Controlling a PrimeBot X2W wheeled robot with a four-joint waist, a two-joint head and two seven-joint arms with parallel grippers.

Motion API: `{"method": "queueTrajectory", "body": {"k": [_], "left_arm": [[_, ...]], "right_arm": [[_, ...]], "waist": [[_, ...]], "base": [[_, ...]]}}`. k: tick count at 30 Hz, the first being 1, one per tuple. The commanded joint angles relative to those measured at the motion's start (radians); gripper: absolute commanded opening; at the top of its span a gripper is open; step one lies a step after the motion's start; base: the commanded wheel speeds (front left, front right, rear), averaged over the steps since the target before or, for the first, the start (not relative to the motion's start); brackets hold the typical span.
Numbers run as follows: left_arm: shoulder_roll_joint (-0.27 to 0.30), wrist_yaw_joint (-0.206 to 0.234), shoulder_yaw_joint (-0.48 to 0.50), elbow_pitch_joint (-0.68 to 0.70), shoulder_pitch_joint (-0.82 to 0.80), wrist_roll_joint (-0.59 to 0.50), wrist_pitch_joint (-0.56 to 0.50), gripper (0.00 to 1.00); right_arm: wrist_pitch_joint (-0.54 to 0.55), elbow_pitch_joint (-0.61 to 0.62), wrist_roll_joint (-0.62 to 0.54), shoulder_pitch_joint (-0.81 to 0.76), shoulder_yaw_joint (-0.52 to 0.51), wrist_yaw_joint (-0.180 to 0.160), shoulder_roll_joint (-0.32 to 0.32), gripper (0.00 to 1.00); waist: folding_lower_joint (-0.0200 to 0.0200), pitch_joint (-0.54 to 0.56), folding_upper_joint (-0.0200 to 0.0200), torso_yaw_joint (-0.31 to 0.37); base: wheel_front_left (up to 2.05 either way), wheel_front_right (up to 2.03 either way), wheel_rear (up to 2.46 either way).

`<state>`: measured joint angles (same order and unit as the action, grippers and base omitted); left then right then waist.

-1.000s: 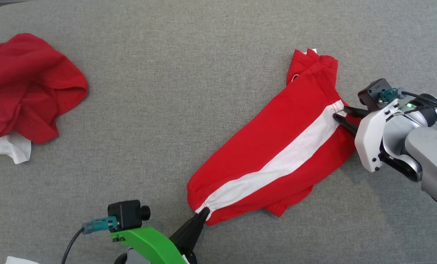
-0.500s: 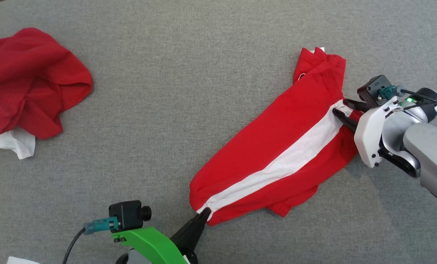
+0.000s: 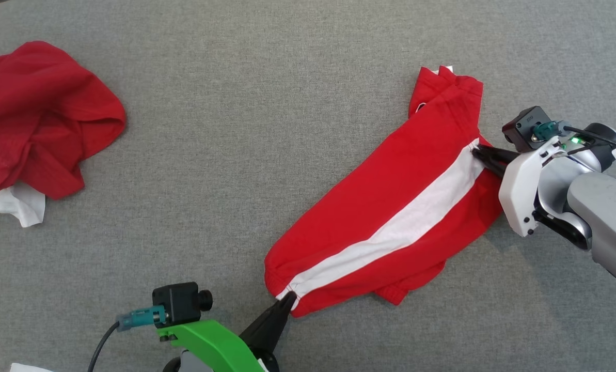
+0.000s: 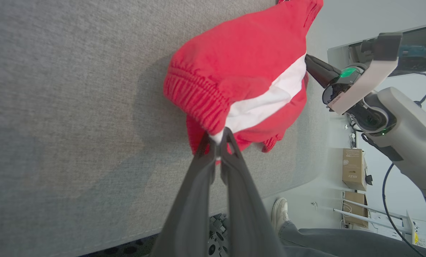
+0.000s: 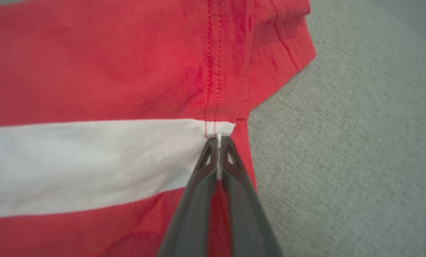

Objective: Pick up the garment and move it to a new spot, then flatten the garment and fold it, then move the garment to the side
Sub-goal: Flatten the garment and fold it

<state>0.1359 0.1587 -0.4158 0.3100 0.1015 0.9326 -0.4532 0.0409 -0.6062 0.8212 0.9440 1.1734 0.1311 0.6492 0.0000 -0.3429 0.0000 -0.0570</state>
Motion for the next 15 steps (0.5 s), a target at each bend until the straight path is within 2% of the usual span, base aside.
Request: {"method": "queueTrajectory", "body": {"k": [1,10,15], "left_arm": [[0.001,-0.001,0.004,-0.003,-0.005,0.005,0.003,0.0],[0.001,-0.002,0.008,-0.007,-0.009,0.007,0.009,0.0],[0.003,-0.001,0.039,0.018,-0.025,0.011,0.028,0.0]], "right_arm": [[-0.006,-0.007,0.01,0.004,0.007,-0.001,0.003,0.02],[-0.017,-0.01,0.036,0.007,0.029,0.0,0.003,0.0],[-0.057,0.034,0.074,0.007,0.004,0.0,0.026,0.0]], "waist": [[0.0,-0.001,0.0,0.001],[0.0,-0.003,0.0,0.004],[0.0,0.005,0.0,0.007]], "base": [[0.0,0.0,0.0],[0.0,0.0,0.0],[0.0,0.0,0.0]]}}
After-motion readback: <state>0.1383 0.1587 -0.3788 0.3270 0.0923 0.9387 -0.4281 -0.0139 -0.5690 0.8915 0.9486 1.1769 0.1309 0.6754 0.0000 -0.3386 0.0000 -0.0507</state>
